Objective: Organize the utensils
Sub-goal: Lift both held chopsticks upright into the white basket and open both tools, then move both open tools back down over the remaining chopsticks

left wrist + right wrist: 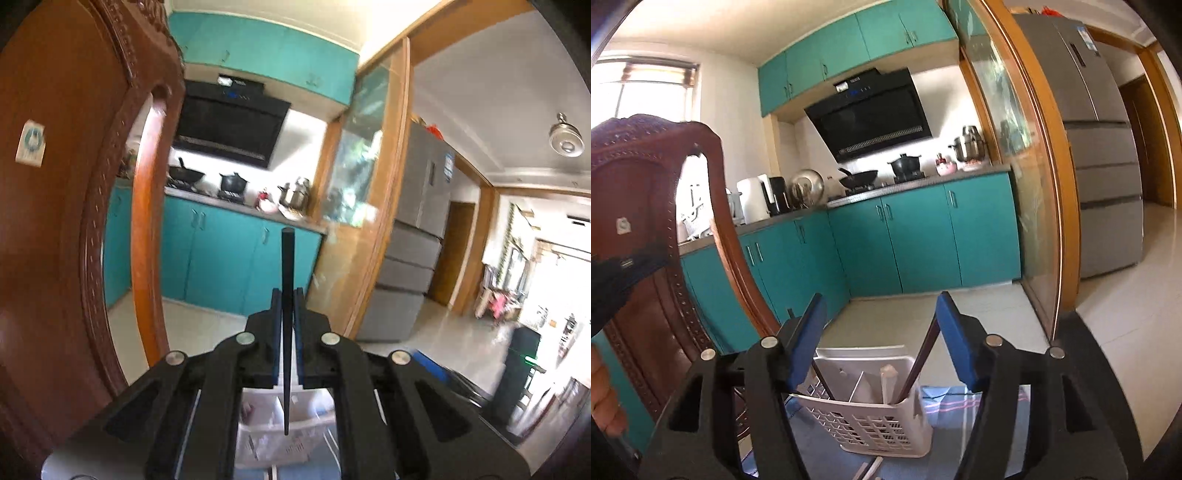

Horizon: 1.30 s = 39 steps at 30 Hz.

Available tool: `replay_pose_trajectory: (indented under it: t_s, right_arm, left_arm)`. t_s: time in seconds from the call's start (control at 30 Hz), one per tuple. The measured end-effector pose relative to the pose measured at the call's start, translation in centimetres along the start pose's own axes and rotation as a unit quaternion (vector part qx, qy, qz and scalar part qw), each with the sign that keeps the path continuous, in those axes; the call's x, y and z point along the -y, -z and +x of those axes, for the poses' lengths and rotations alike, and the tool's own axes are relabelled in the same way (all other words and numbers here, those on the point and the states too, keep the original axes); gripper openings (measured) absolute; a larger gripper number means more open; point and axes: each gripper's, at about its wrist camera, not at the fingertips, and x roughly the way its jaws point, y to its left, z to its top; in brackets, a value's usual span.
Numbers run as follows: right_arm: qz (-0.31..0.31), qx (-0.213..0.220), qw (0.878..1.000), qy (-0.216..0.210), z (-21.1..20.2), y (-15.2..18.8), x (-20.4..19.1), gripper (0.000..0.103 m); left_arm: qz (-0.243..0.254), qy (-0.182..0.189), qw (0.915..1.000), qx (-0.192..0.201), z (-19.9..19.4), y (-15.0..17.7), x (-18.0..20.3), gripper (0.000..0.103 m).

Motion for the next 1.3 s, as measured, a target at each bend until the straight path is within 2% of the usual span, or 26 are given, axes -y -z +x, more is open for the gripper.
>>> replay_pose_trajectory:
  t_s: [0.13, 0.27, 0.3, 0.4, 0.57, 0.63, 0.77, 0.93, 1.03, 1.07, 1.17, 1.23, 1.3]
  right_arm:
    - [-0.06, -0.071, 0.995, -0.031, -0.2, -0.7, -0.9, 0.061]
    - [-0.123, -0.138, 0.982, -0.043, 0.7, 1.0, -2.4, 0.061]
    - [-0.131, -0.136, 0.981, -0.037, 0.6, 1.3, -2.7, 0.062]
    - [-0.126, -0.152, 0.979, -0.055, 0.5, 2.4, -2.9, 0.062]
    - [-0.118, -0.156, 0.978, -0.068, 0.3, 3.2, -2.9, 0.062]
    - [-0.116, -0.158, 0.978, -0.065, 0.4, 3.3, -2.9, 0.062]
    - [-0.11, -0.171, 0.977, -0.068, 0.5, 3.9, -2.8, 0.062]
    - [-0.116, -0.206, 0.967, -0.091, 0.6, 6.2, -3.8, 0.062]
    - [-0.126, -0.256, 0.955, -0.082, 2.2, 9.1, -4.4, 0.059]
    - [-0.125, -0.285, 0.947, -0.074, 3.4, 10.7, -4.4, 0.056]
    - [-0.135, -0.354, 0.925, -0.028, 6.2, 14.7, -4.5, 0.043]
    - [-0.142, -0.386, 0.912, -0.008, 7.5, 16.8, -4.6, 0.035]
    - [-0.142, -0.408, 0.902, 0.007, 8.3, 18.2, -4.4, 0.033]
  left_arm:
    - [-0.008, -0.04, 0.999, 0.019, 1.4, 0.2, -1.1, 0.007]
    - [-0.022, -0.069, 0.9971, -0.025, 4.4, 2.7, -2.5, 0.007]
    - [-0.021, -0.074, 0.9966, -0.032, 5.0, 3.1, -2.7, 0.007]
    - [-0.014, -0.08, 0.9952, -0.053, 6.5, 4.3, -2.8, 0.007]
    - [-0.01, -0.077, 0.9945, -0.07, 6.8, 5.2, -2.4, 0.007]
    - [-0.01, -0.077, 0.9947, -0.068, 6.4, 5.2, -2.3, 0.008]
    - [-0.008, -0.068, 0.9957, -0.061, 5.2, 5.0, -1.9, 0.02]
    - [0.014, -0.065, 0.9971, -0.037, 1.8, 4.6, -0.7, 0.022]
    - [0.02, -0.063, 0.9975, -0.025, -0.1, 4.8, -0.4, 0.022]
    - [0.023, -0.063, 0.9975, -0.021, -0.9, 5.1, -0.3, 0.022]
    - [0.032, -0.057, 0.9974, -0.029, -2.1, 7.3, -0.3, 0.022]
    - [0.04, -0.054, 0.9958, -0.062, -1.6, 9.5, -0.7, 0.022]
    - [0.03, -0.048, 0.9908, -0.123, -0.3, 12.2, -1.7, 0.022]
